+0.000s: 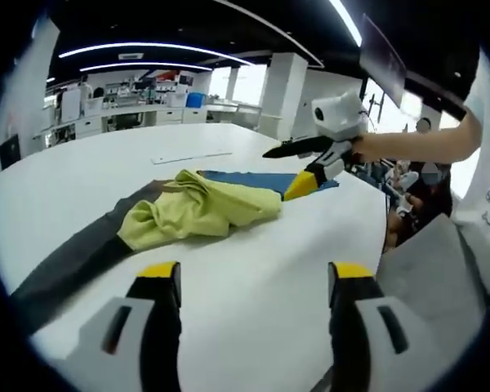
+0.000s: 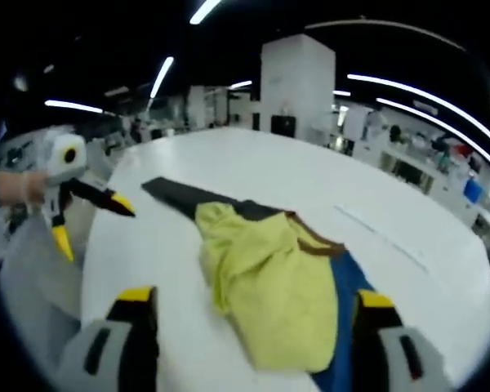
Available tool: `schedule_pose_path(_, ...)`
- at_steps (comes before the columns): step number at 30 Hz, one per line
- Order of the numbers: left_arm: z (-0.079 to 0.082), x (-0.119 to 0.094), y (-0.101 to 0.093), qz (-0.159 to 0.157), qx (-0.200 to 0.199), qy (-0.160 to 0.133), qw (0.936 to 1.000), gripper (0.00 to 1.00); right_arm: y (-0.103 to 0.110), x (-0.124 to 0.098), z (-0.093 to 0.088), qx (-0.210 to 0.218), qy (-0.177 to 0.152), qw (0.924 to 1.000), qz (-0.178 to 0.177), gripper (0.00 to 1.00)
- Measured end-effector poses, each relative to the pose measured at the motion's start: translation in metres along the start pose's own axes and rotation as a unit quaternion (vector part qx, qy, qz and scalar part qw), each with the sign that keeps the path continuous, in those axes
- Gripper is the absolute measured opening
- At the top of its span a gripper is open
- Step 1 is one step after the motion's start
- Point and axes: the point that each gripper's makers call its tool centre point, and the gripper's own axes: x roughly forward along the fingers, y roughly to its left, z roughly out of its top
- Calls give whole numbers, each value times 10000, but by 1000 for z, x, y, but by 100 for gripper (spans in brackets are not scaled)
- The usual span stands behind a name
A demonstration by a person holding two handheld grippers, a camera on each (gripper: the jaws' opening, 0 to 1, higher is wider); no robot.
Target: Fold the garment on the visible template until the final outline fits inside the template.
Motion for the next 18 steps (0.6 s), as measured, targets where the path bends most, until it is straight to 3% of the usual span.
schedule_pose_path(3,1,6,3,6,64,43,10000,69,4,-7,-8,21,68,10000,-51,91)
schedule_pose_path(8,-1,18,16,106,291,230,9993,66,8,-10,-16,66,111,9999,-44,88)
schedule_pose_path(13,-2,35,21,105,266,280,9992,63,14,-10,-19,2,152,9998,-105,83)
schedule_pose_path(18,0,50,24,106,131,341,9993,58,21,-5,-18,-106,162,9998,-110,70)
